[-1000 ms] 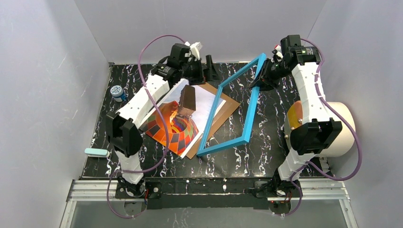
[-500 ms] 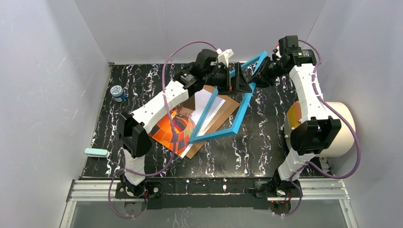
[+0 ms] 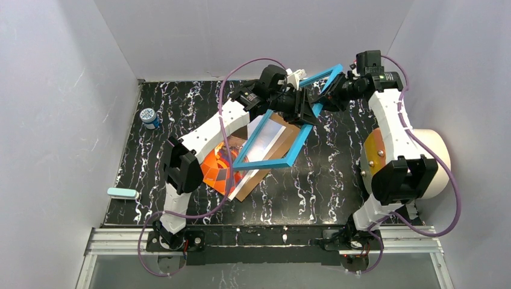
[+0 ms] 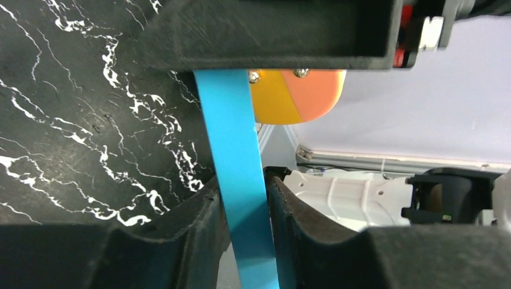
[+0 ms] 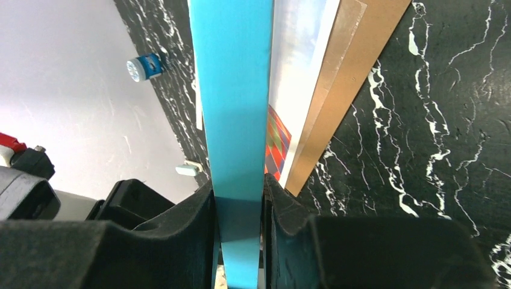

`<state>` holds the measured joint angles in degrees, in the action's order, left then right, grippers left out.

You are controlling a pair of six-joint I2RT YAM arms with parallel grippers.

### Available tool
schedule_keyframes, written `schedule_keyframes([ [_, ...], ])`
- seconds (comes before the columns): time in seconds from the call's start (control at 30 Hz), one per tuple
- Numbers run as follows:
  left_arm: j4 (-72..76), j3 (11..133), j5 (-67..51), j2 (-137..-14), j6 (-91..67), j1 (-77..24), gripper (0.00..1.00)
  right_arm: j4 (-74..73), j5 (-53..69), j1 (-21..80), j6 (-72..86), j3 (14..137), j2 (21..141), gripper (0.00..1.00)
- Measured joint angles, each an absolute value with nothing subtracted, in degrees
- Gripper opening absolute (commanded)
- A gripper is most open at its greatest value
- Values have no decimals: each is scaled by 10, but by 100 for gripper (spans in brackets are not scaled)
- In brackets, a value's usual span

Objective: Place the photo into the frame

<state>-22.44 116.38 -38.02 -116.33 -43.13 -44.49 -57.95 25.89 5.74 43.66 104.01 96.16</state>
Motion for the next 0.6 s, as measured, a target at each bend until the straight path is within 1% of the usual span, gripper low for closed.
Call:
schedule_keyframes([
  [0.07, -229, 1169, -383, -1165, -435, -444, 17, -556, 263, 56, 451, 1012, 940, 28],
  [0.13, -249, 1176, -377, -1165, -441, -444, 10, -524, 265, 55, 467, 978, 915, 35],
  [0.27, -262, 1197, -371, -1168, -436, -443, 4, -429, 275, 50, 521, 893, 856, 54],
  [0.33, -265, 1214, -369, -1169, -441, -444, 2, -387, 286, 52, 550, 854, 830, 60],
  [0.43, -273, 1241, -368, -1169, -454, -444, 0, -317, 301, 57, 592, 799, 792, 64],
  [0.6, -269, 1270, -357, -1169, -462, -445, 0, -189, 313, 58, 654, 732, 741, 64],
])
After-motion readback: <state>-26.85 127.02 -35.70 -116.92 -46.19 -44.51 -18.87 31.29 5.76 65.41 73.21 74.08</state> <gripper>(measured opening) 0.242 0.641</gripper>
